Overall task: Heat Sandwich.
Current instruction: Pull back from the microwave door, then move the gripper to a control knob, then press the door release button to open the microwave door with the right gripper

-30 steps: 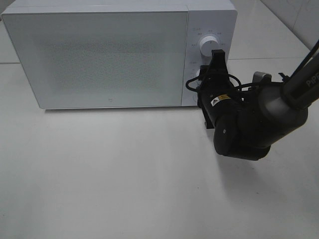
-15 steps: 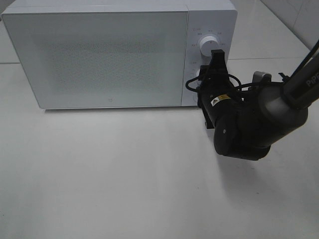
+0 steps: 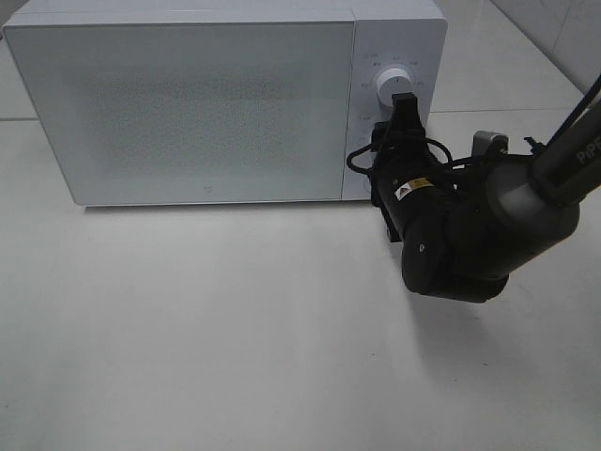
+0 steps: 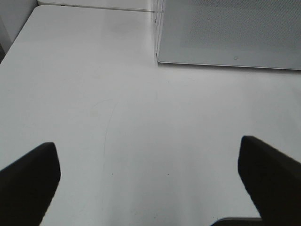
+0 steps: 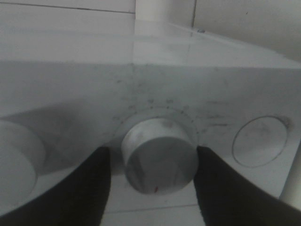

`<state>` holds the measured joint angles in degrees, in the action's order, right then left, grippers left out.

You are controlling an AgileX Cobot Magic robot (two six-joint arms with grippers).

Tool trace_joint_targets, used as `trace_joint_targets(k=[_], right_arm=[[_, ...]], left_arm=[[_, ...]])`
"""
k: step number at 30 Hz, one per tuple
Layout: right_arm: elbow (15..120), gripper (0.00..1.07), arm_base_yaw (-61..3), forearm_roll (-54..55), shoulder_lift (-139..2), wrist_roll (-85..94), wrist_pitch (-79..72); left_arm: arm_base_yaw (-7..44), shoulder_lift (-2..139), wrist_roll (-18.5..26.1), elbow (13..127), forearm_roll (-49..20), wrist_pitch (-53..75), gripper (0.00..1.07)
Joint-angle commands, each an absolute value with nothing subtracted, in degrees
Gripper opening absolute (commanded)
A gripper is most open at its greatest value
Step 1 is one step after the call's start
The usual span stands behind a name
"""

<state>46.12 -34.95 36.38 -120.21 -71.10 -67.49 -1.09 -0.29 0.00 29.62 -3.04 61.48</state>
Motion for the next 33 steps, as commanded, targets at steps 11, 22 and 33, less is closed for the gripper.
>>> trace_joint_targets(k=[11,22,33], right_arm=[[46.7,0.79,-34.89,33.29,-118.54,-67.55,-63.54],[37.3,0.77,-34.89,30.31,-109.32,-56.72,-51.34],[35.52,0.76,-32.31,25.95,-97.12,-35.87,-27.16]], left_arm=[[-1.32,-1.32,0.0,29.51,-3.04,61.31,0.97],[-1.32,-1.32,0.0,29.51,-3.04,61.31,0.97],[-1.32,-1.32,0.0,29.51,-3.04,61.31,0.97]])
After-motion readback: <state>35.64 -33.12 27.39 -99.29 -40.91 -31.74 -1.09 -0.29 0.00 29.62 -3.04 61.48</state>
